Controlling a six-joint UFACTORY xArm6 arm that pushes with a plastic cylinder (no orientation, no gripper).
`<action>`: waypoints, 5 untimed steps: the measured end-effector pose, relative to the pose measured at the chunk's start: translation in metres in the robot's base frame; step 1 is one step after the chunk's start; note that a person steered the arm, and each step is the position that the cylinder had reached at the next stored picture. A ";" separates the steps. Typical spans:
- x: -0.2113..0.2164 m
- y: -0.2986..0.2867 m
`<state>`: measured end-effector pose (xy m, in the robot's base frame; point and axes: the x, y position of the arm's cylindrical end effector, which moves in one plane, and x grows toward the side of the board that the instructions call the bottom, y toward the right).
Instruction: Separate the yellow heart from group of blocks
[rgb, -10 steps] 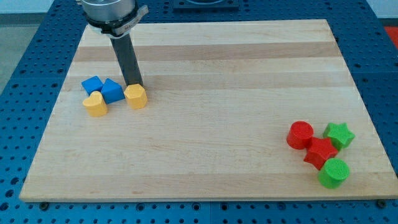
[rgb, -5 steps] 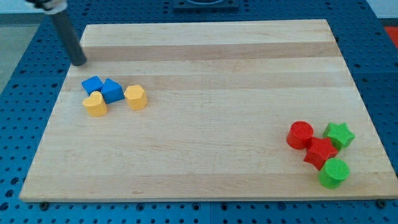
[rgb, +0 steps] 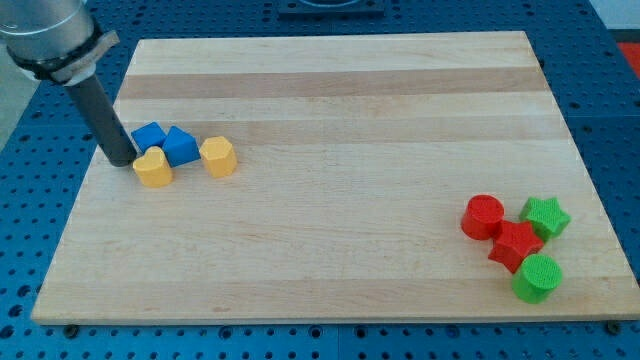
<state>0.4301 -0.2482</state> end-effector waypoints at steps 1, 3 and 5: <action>0.001 0.039; 0.016 0.044; 0.040 0.029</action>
